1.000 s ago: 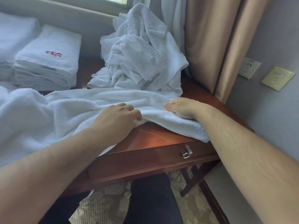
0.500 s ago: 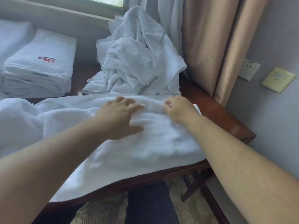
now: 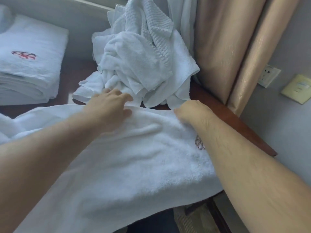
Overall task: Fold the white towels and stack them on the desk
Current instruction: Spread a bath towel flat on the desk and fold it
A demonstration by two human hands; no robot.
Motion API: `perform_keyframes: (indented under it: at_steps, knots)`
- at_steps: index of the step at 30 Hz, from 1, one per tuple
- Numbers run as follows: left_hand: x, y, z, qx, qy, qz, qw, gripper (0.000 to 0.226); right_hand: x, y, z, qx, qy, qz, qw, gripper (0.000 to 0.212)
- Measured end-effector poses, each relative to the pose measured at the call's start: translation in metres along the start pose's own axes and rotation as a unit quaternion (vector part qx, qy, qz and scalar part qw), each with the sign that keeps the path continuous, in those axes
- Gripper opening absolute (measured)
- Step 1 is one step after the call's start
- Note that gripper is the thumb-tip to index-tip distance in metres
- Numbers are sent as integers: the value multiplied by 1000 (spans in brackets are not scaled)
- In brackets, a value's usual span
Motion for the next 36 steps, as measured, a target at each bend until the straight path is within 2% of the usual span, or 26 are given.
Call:
perform_keyframes:
  at_steps: [1,3,6,7,8,9,10,11,12,13,15,18,20,22,24,27,29,30,32,33,34,36]
  knots:
    - [-7,-2,-6,18,13,-29,999,49,1,-4,-3,14,34,-35,999,55]
    - [-18,0,-11,28,40,-38,998,55,3,-9,-6,60,81,-84,991,59]
    - [-23,5,-8,14,48,-26,998,61,2,-12,-4,60,-7,-135,989,51]
    - [-22,5,-7,9,43,-21,999,62,3,-15,-3,52,-39,-123,990,46]
    - [-20,5,-6,5,37,-11,999,64,8,-19,-2,50,-82,-75,993,38]
    - [-18,5,-5,8,29,-2,1000,66,16,-22,2,52,-144,18,988,29]
    - [-15,6,-6,14,20,10,1000,69,28,-22,7,62,-225,150,961,21]
    - [-13,7,-7,21,9,22,1000,69,39,-16,15,81,-298,288,906,15]
    - [-11,7,-9,27,0,33,999,68,44,-5,21,99,-344,373,856,12]
    - [-9,7,-11,33,-4,41,999,67,42,2,24,96,-378,397,831,10]
    - [-6,7,-10,32,0,62,998,59,20,6,32,27,-484,359,798,12]
    - [-2,10,-4,-6,-18,122,992,40,-22,5,42,-105,-641,267,712,39]
    - [-2,13,0,-34,-25,152,988,30,-41,3,45,-115,-655,266,698,35]
    - [-1,16,2,-63,-22,176,982,23,-44,-5,48,-111,-640,270,711,44]
    - [-1,21,6,-96,-22,192,977,15,-40,-16,54,-149,-625,212,736,52]
    - [-2,26,11,-129,-42,196,971,13,-35,-35,62,-170,-662,94,724,22]
    - [0,29,12,-134,-51,194,970,20,-32,-40,66,-181,-650,89,732,25]
    - [1,29,12,-132,-53,193,971,22,-29,-42,66,-180,-613,107,762,22]
    - [2,29,13,-126,-54,190,972,23,-16,-45,65,-155,-415,155,883,35]
    - [2,29,14,-125,-59,188,972,23,-9,-45,62,-136,-293,173,930,38]
    - [2,29,15,-124,-64,187,972,23,-1,-45,57,-117,-212,188,952,34]
    - [2,30,16,-122,-68,185,973,23,6,-46,51,-115,-202,177,956,28]
Point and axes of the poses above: each hand's wrist, its own y-axis away from the middle knuckle, its own x-axis out of the back of the hand, z = x × y, the point moved 4 cm from there along -y, towards the middle knuckle, and after that the axes turned 7 degrees about -y, right-handed, at the moved point
